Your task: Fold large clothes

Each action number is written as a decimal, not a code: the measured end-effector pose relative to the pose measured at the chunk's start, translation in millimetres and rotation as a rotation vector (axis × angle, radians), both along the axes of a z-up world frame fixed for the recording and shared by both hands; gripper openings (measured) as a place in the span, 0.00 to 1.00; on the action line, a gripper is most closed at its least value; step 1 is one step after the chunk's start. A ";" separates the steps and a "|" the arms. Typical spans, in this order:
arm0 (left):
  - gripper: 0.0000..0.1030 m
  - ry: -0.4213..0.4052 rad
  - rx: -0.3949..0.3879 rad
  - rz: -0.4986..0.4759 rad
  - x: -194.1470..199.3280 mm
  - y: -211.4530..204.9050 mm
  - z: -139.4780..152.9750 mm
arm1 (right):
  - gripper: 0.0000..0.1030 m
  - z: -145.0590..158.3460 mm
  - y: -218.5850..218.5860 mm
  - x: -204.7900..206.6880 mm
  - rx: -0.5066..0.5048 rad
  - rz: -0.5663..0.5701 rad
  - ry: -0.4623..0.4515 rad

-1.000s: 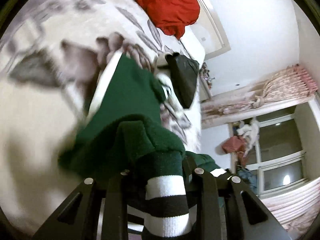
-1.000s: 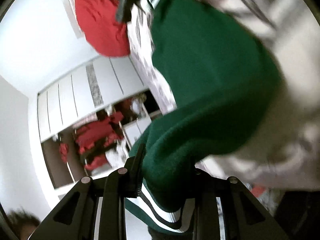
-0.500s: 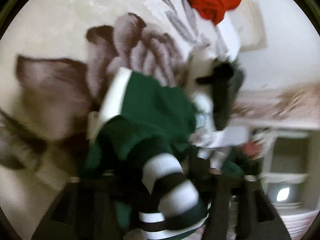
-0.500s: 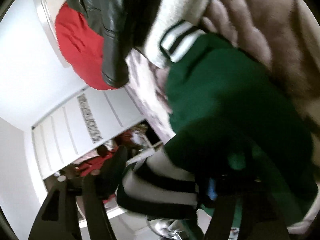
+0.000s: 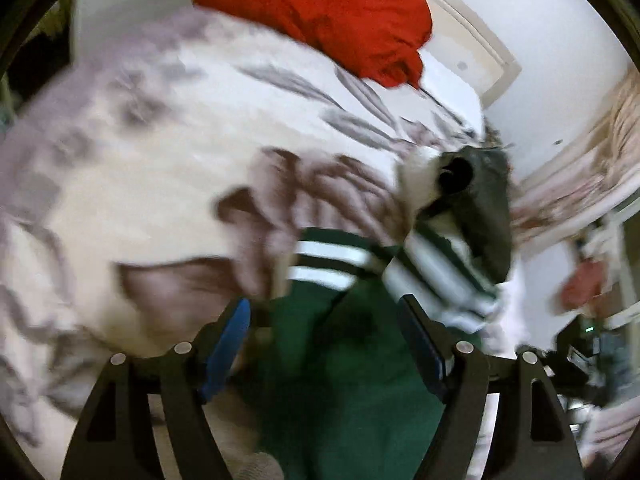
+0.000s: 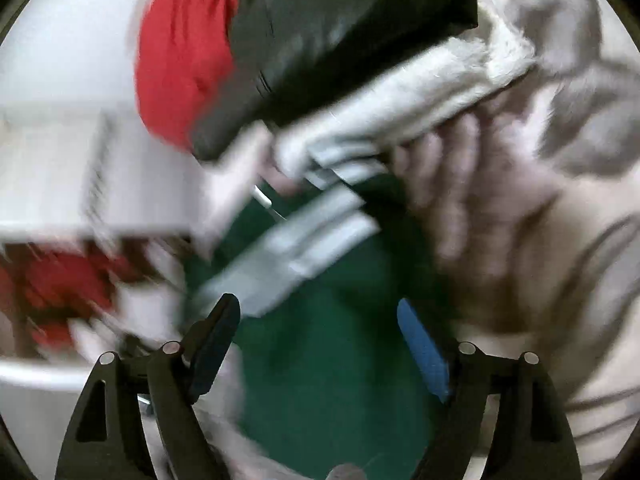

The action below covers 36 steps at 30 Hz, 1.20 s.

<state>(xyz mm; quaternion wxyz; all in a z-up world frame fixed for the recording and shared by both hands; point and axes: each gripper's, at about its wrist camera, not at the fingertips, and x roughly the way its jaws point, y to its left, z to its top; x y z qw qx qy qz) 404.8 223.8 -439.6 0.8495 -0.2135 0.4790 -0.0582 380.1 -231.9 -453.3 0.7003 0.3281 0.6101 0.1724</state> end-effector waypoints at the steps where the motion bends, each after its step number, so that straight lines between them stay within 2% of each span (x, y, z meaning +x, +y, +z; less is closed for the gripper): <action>1: 0.72 -0.007 0.036 0.014 -8.0 0.8 -1.7 | 0.81 -12.9 1.3 -2.7 -0.013 0.050 0.032; 4: 0.72 0.034 0.113 0.074 -37.6 8.6 -19.7 | 0.82 -53.1 3.8 -0.2 0.025 0.113 0.105; 7: 0.72 0.120 0.113 0.136 -68.8 18.8 -45.9 | 0.89 -90.5 16.9 16.1 0.174 0.158 0.142; 8: 0.72 0.149 0.101 0.157 -80.3 23.0 -54.4 | 0.99 -101.1 22.6 20.0 0.201 0.168 0.149; 9: 0.72 0.172 0.096 0.175 -89.9 25.7 -59.0 | 1.00 -111.5 30.3 29.2 0.240 0.188 0.150; 11: 0.72 0.201 0.087 0.221 -111.7 33.1 -64.6 | 1.00 -126.0 40.2 40.0 0.298 0.216 0.169; 14: 0.72 0.208 0.082 0.270 -127.5 35.0 -65.0 | 1.00 -122.4 49.4 46.6 0.289 0.249 0.150; 16: 0.72 0.200 0.102 0.292 -133.0 33.0 -60.5 | 0.89 -114.3 48.9 40.6 0.278 0.245 0.133; 18: 0.72 0.187 0.127 0.308 -139.7 30.6 -56.4 | 0.57 -108.8 40.5 29.9 0.276 0.191 0.144; 20: 0.72 0.181 0.147 0.331 -147.3 28.6 -48.8 | 0.39 -99.9 27.6 11.2 0.327 0.072 0.162; 23: 0.72 0.172 0.180 0.359 -159.6 28.5 -32.7 | 0.34 -72.4 15.6 -30.2 0.384 -0.119 0.119; 26: 0.72 0.158 0.180 0.356 -170.9 28.9 -18.8 | 0.33 -50.4 -7.6 -94.2 0.506 -0.329 0.101; 29: 0.72 0.144 0.197 0.322 -183.9 21.5 -3.5 | 0.33 -45.0 -32.7 -187.7 0.631 -0.615 0.159; 31: 0.72 0.148 0.206 0.282 -191.9 11.9 1.9 | 0.33 -39.4 -50.2 -251.7 0.596 -0.738 0.189; 32: 0.72 0.160 0.212 0.260 -193.7 6.5 1.2 | 0.33 -38.5 -54.4 -274.4 0.553 -0.739 0.209; 33: 0.72 0.184 0.223 0.228 -195.9 -2.1 -2.2 | 0.37 -41.7 -56.1 -293.8 0.498 -0.701 0.255; 36: 0.72 0.216 0.223 0.154 -200.2 -26.8 -13.9 | 0.48 -64.7 -63.8 -333.2 0.382 -0.549 0.446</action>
